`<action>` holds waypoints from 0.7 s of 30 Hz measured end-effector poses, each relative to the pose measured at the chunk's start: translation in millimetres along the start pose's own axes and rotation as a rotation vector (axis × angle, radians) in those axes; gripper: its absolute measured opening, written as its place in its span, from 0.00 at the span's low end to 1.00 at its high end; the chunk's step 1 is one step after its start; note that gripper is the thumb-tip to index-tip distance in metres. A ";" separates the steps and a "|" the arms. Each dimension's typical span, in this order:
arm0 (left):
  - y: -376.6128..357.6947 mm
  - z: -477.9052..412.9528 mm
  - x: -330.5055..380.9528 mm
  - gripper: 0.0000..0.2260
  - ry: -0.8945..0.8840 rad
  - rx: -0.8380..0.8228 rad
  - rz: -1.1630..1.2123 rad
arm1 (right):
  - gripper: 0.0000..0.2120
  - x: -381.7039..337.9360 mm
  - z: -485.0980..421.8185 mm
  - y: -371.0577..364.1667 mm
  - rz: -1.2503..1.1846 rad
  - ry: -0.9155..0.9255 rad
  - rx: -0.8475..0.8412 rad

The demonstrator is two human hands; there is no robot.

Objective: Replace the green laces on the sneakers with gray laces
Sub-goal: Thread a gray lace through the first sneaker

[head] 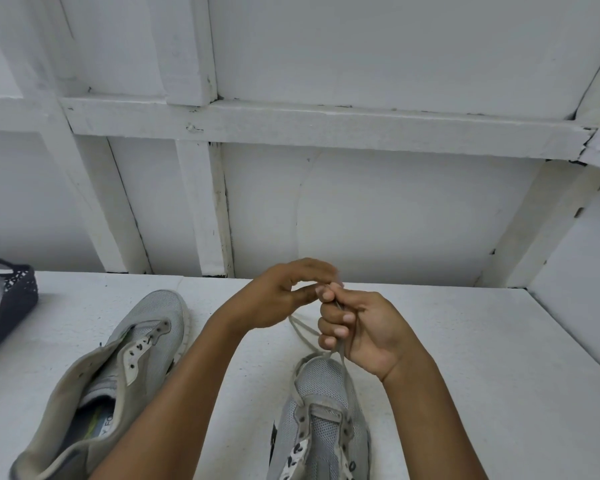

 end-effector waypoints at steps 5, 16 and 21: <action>-2.7 0.0 -5.2 0.08 0.012 0.056 -0.018 | 0.14 2.9 -0.2 0.0 0.014 -0.007 -0.009; -0.6 -8.4 6.9 0.10 0.003 0.161 -0.123 | 0.15 12.0 -0.9 2.1 0.068 0.085 -0.024; -4.5 -4.8 6.4 0.09 0.011 0.164 -0.157 | 0.14 23.6 -0.6 3.7 0.010 0.130 -0.043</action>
Point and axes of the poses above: each hand's wrist, its own z-axis away from the middle knuckle, its own y-axis out of the back of the hand, x = y × z, the point moved 2 cm from there along -z, towards the middle knuckle, and after that the axes turned 9 degrees about -y, right-handed, at the moved point
